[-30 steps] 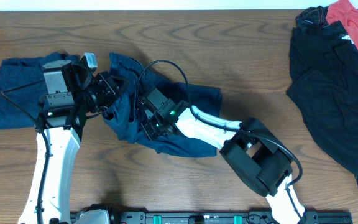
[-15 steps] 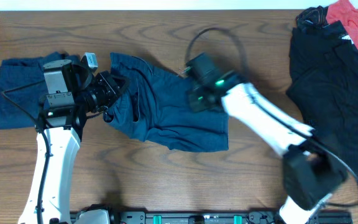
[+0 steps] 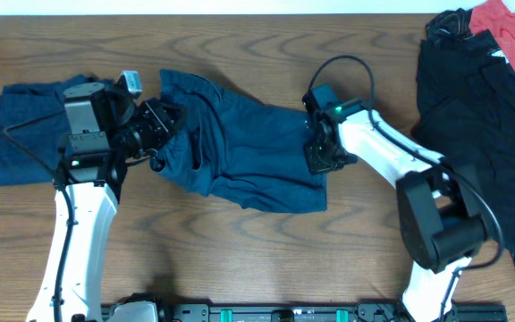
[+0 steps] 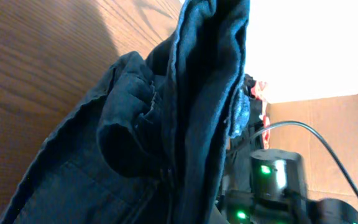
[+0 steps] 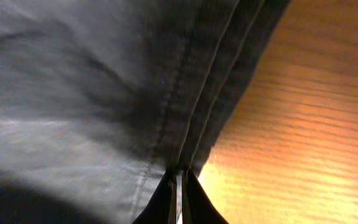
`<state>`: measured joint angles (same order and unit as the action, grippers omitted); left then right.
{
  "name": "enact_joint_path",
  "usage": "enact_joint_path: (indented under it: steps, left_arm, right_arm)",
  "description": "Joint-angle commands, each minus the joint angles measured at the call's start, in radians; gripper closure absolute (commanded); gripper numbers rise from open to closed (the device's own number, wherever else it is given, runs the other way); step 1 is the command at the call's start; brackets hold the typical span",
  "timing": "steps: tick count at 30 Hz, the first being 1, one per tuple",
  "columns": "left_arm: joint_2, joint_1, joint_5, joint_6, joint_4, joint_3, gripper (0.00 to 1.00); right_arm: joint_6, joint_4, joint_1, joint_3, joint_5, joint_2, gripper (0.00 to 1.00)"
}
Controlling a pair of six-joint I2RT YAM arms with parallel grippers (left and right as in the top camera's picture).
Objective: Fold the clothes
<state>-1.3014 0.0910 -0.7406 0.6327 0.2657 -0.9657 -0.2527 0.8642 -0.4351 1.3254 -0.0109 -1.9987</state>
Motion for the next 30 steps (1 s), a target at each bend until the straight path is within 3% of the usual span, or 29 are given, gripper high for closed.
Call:
enact_joint_path:
  steps: [1, 8, 14, 19, 25, 30]
  left_arm:
    - [0.013, -0.036, 0.037, 0.012, -0.011, -0.042, 0.94]
    - [0.005, -0.145, 0.088, 0.068, -0.027, -0.042, 0.94]
    - [0.001, -0.253, 0.241, 0.225, -0.037, -0.042, 0.94]
    - [-0.006, -0.351, 0.314, 0.248, -0.082, -0.042, 0.94]
    - [-0.05, -0.453, 0.443, 0.355, -0.086, -0.042, 0.94]
    - [-0.11, -0.51, 0.446, 0.388, -0.164, -0.042, 0.94]
  right_arm:
    - [0.014, -0.012, -0.005, -0.005, -0.002, -0.033, 0.95]
    - [0.014, -0.034, -0.005, -0.006, -0.005, -0.065, 0.95]
    - [0.014, -0.038, -0.008, -0.006, -0.005, -0.065, 0.95]
    - [0.014, -0.039, -0.017, -0.006, -0.005, -0.065, 0.95]
    - [0.014, -0.034, -0.023, -0.006, -0.005, -0.065, 0.94]
    - [0.014, -0.034, -0.025, -0.006, -0.005, -0.065, 0.94]
